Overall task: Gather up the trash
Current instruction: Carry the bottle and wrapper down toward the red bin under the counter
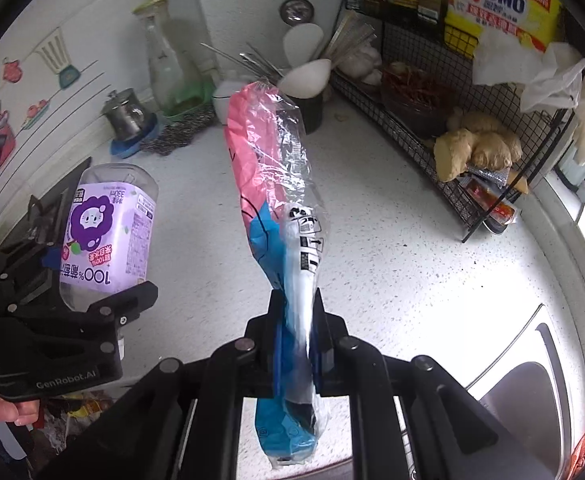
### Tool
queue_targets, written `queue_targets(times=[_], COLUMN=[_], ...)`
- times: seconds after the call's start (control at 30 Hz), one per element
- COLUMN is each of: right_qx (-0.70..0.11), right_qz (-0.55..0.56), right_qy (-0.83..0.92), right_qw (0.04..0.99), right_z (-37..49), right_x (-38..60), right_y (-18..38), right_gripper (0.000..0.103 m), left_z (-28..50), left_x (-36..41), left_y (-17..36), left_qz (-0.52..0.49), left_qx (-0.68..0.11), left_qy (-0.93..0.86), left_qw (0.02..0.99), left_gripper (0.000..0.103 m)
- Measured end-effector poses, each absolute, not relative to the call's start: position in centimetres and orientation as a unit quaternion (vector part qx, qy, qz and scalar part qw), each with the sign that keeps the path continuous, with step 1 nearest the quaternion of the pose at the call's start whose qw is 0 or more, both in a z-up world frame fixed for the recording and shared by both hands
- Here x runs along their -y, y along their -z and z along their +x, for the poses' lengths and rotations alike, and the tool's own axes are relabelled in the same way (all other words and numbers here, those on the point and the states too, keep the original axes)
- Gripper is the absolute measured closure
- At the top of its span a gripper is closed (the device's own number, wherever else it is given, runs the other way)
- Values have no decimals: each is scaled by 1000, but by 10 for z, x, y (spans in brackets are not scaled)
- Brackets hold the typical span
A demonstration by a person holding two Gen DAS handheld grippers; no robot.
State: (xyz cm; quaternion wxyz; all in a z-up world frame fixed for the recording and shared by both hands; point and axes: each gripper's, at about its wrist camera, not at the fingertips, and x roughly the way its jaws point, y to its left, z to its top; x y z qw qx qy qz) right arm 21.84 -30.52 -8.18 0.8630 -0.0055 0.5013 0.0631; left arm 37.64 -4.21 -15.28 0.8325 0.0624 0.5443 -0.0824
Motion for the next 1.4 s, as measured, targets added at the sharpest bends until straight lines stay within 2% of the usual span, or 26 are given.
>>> queue_targets(times=[0.27, 0.87, 1.17, 1.4], right_qx=[-491, -484, -499, -522], right_qz=[-29, -46, -40, -41], right_qy=[-91, -112, -114, -108], right_qw=[866, 867, 858, 845], right_z=[188, 125, 82, 54], right_x=[273, 163, 117, 96], right_y=[65, 70, 92, 131], right_gripper=[93, 93, 93, 93], left_z=[320, 200, 138, 95], left_x=[10, -90, -131, -146], left_y=[132, 114, 124, 159], left_qz=[58, 63, 61, 55], left_qx=[-535, -530, -544, -569], left_qy=[71, 57, 63, 74], left_qw=[840, 844, 835, 817], left_gripper=[23, 23, 23, 23])
